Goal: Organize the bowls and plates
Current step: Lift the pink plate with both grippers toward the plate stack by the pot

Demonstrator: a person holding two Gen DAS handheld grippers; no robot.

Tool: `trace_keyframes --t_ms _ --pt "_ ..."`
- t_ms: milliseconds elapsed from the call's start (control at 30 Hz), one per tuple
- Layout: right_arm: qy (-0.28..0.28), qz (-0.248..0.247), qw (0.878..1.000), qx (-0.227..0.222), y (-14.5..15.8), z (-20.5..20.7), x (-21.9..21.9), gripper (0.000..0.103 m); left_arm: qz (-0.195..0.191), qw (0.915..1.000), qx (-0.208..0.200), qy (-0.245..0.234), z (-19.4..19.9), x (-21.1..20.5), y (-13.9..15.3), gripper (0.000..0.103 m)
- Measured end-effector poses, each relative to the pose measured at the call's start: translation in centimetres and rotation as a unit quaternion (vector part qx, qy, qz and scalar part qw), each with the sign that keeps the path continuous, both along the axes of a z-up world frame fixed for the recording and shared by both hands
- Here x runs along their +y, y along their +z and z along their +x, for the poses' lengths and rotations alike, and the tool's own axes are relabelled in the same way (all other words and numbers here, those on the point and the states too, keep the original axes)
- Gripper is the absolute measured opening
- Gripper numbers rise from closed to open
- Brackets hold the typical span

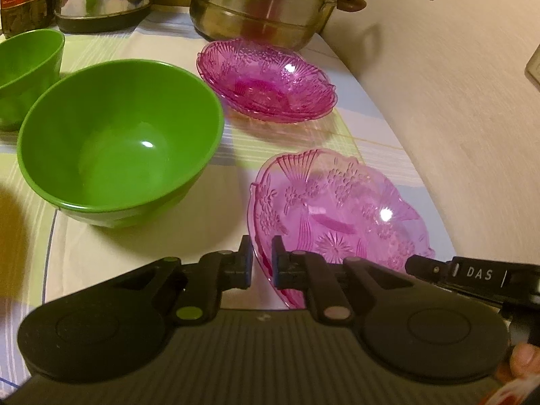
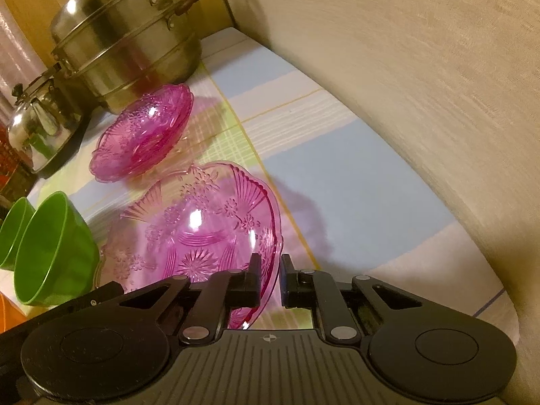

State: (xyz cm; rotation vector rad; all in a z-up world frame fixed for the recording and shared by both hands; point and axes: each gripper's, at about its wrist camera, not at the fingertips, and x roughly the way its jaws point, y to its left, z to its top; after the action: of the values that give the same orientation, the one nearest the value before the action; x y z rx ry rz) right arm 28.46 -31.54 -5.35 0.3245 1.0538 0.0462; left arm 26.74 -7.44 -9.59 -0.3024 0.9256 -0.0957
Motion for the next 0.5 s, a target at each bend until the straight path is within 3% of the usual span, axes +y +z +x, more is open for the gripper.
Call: trace_keyframes --t_ms 500 --pt "0.006 -0.002 1.000 -0.026 3.1 -2.1 0.3 0.011 -0.001 0.9998 -0.021 -0.004 -1.8 0.6 3.4 0.009"
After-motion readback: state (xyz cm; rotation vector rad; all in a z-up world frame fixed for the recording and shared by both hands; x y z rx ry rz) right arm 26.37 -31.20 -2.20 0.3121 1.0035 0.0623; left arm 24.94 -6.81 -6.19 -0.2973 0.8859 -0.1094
